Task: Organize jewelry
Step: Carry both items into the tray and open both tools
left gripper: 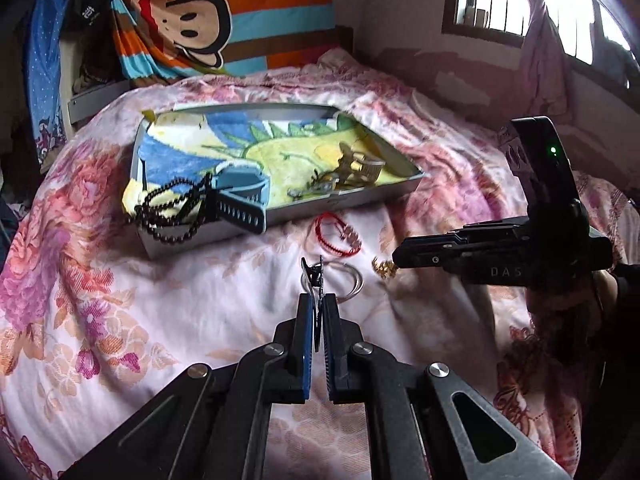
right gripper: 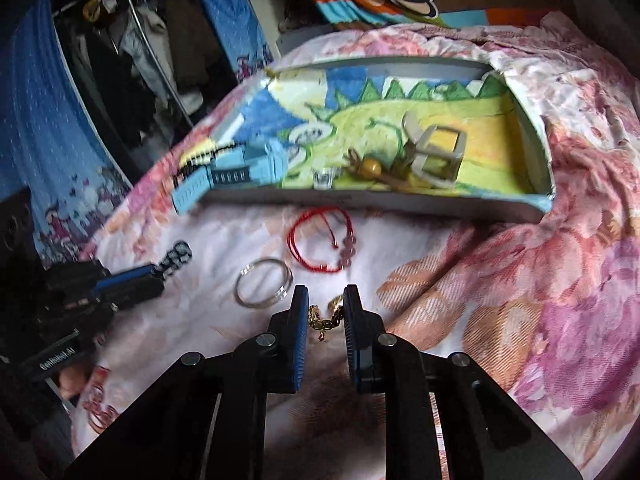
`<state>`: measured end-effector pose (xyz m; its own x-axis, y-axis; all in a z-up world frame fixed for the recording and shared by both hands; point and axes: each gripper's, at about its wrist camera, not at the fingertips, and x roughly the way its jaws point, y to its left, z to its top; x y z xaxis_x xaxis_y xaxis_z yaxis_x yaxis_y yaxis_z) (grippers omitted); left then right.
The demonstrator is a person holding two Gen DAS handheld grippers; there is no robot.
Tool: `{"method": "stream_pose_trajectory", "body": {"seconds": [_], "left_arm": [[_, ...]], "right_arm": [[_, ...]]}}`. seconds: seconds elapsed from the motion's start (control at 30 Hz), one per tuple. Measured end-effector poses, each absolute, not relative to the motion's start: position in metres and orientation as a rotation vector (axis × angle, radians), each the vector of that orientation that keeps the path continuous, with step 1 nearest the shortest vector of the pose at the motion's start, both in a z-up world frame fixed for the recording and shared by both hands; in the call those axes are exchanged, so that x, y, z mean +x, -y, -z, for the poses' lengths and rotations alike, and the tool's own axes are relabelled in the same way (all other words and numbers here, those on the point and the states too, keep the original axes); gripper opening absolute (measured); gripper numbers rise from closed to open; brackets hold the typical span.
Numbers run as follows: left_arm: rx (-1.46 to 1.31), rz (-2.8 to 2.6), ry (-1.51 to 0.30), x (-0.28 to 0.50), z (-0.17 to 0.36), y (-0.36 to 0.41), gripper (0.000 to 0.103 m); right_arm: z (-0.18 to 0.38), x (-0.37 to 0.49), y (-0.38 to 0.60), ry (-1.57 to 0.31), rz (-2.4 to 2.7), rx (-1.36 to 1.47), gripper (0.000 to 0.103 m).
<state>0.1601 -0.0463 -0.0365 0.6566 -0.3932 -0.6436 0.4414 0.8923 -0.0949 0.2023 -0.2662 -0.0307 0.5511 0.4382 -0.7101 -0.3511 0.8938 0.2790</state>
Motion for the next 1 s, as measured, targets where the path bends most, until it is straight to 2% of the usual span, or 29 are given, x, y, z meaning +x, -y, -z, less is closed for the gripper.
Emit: {"method": "stream_pose_trajectory", "body": {"seconds": [0.43, 0.67, 0.8, 1.0], "left_arm": [[0.028, 0.494, -0.632, 0.161, 0.017, 0.052, 0.005], [-0.040, 0.533, -0.545, 0.201, -0.014, 0.073, 0.005], [-0.074, 0.497, -0.590, 0.238, -0.010, 0.083, 0.005], [-0.058, 0.418, -0.638, 0.274, 0.008, 0.093, 0.005]], "right_arm": [[-0.023, 0.205, 0.288, -0.689, -0.438, 0.173, 0.015], [-0.059, 0.216, 0.305, -0.540, -0.362, 0.180, 0.015], [-0.058, 0.232, 0.314, -0.513, -0.317, 0.190, 0.015], [-0.032, 0.259, 0.328, -0.570, -0.242, 0.193, 0.016]]}}
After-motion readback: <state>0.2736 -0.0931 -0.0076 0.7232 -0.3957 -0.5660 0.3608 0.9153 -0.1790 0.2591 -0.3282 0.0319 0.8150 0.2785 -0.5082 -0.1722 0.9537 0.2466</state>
